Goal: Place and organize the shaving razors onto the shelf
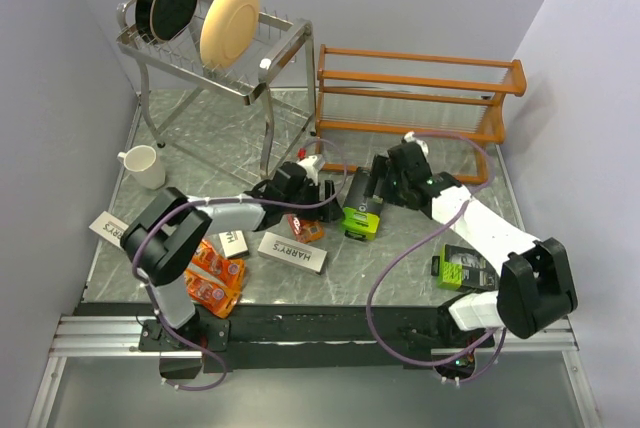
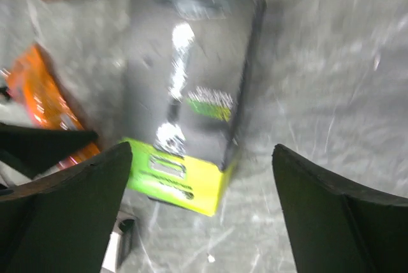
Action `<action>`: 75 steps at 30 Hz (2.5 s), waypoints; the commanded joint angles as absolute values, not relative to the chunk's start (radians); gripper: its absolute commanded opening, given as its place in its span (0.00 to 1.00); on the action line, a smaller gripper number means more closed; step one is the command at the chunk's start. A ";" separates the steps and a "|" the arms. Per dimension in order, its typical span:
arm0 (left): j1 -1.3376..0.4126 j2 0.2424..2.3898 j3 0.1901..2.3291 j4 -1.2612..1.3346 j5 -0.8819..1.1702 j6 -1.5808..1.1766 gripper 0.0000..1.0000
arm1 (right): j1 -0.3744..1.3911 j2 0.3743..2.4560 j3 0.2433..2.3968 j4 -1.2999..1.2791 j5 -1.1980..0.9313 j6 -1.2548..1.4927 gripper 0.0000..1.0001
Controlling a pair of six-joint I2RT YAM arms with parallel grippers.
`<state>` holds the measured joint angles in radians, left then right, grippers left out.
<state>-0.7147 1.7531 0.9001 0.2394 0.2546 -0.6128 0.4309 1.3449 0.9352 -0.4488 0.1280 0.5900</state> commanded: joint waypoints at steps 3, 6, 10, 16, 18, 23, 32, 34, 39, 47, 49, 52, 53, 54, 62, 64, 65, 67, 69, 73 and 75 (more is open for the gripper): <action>-0.709 1.799 0.976 0.325 0.354 -0.657 0.77 | 0.384 1.321 0.795 -0.387 0.020 0.672 0.93; -0.707 1.818 0.969 0.356 0.412 -0.655 0.73 | 0.344 1.330 0.708 -0.333 -0.061 0.707 0.81; -0.709 1.888 0.985 0.397 0.480 -0.661 0.61 | 0.322 1.344 0.631 -0.241 -0.152 0.732 0.62; -0.715 1.973 1.035 0.379 0.529 -0.660 0.34 | 0.311 1.335 0.586 -0.104 -0.244 0.709 0.39; -0.718 1.980 1.042 0.391 0.534 -0.669 0.25 | 0.310 1.333 0.569 -0.071 -0.262 0.703 0.32; -0.753 1.962 1.017 0.423 0.541 -0.678 0.01 | 0.310 1.305 0.534 -0.029 -0.296 0.677 0.00; -0.801 1.896 0.966 0.445 0.531 -0.657 0.01 | 0.310 1.217 0.557 -0.081 -0.296 0.641 0.00; -0.801 1.873 0.974 0.442 0.534 -0.652 0.01 | 0.311 1.190 0.580 -0.087 -0.298 0.628 0.00; -0.813 1.792 0.974 0.440 0.522 -0.660 0.01 | 0.334 1.149 0.661 -0.098 -0.295 0.581 0.00; -0.802 1.779 1.000 0.402 0.477 -0.629 0.01 | 0.341 1.227 0.745 -0.045 -0.291 0.563 0.00; -0.793 1.782 1.020 0.381 0.462 -0.615 0.01 | 0.339 1.252 0.767 -0.035 -0.290 0.564 0.00; -0.766 1.798 1.055 0.362 0.434 -0.603 0.01 | 0.341 1.290 0.793 -0.002 -0.281 0.564 0.00; -0.755 1.805 1.069 0.357 0.430 -0.597 0.01 | 0.339 1.299 0.798 -0.002 -0.281 0.563 0.00; -0.736 1.824 1.083 0.348 0.425 -0.595 0.01 | 0.341 1.322 0.816 -0.002 -0.272 0.558 0.00; -0.684 1.819 1.065 0.325 0.498 -0.566 0.02 | 0.304 1.247 0.855 -0.305 -0.137 0.637 0.55; -0.684 1.806 1.028 0.368 0.564 -0.575 0.23 | 0.302 1.209 0.844 -0.369 -0.130 0.621 0.62; -0.686 1.799 1.019 0.376 0.571 -0.578 0.29 | 0.302 1.197 0.847 -0.397 -0.121 0.615 0.63; -0.696 1.792 1.014 0.364 0.571 -0.557 0.41 | 0.290 1.167 0.850 -0.466 -0.100 0.615 0.63; -0.712 1.807 1.031 0.339 0.580 -0.537 0.44 | 0.276 1.152 0.851 -0.521 -0.059 0.649 0.63; -0.739 1.848 1.067 0.322 0.588 -0.525 0.45 | 0.233 1.141 0.802 -0.591 -0.020 0.733 0.65; -0.753 1.880 1.086 0.313 0.581 -0.522 0.46 | 0.209 1.138 0.775 -0.598 -0.023 0.749 0.66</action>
<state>-0.7246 1.8378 1.0245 0.3092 0.5526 -0.5579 0.2459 1.1599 0.8104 -0.5098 -0.0711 0.6823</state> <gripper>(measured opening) 0.451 0.654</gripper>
